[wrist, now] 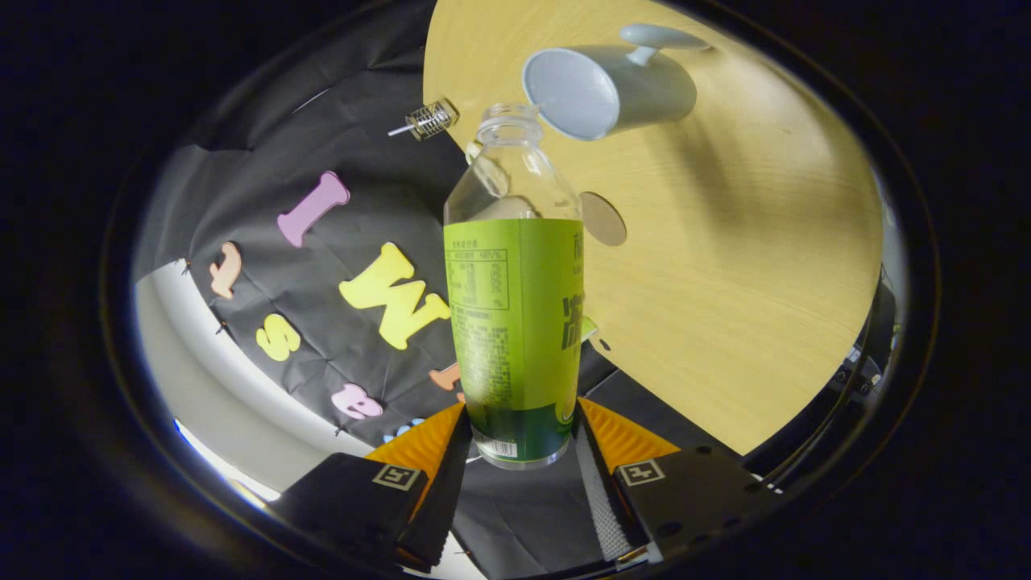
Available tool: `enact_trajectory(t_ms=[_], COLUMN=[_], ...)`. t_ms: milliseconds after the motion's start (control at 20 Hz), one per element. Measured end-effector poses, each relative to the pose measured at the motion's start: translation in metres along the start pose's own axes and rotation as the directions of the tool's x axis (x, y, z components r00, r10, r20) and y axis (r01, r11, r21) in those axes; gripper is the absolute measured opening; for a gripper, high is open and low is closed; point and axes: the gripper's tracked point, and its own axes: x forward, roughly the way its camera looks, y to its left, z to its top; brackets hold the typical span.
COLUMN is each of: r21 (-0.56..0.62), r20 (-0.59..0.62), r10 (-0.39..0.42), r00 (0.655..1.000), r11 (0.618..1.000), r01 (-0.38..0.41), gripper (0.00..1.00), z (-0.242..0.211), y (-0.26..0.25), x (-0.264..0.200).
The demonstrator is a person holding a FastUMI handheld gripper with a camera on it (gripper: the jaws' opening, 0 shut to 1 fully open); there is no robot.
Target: Take the bottle from table, then pour the juice into the cup, finally place the bottle on the coaster
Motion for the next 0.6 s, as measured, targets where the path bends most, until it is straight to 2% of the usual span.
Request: enact_trajectory(t_ms=[350, 600], r21=[0.039, 0.021], r20=[0.008, 0.011], r10=[0.03, 0.024], r00=[1.0, 1.0], r11=[0.999, 0.999], r01=[-0.03, -0.024], gripper=[0.74, 0.74], z=[-0.0013, -0.0038], y=[0.008, 0.009], x=[-0.0007, -0.0022])
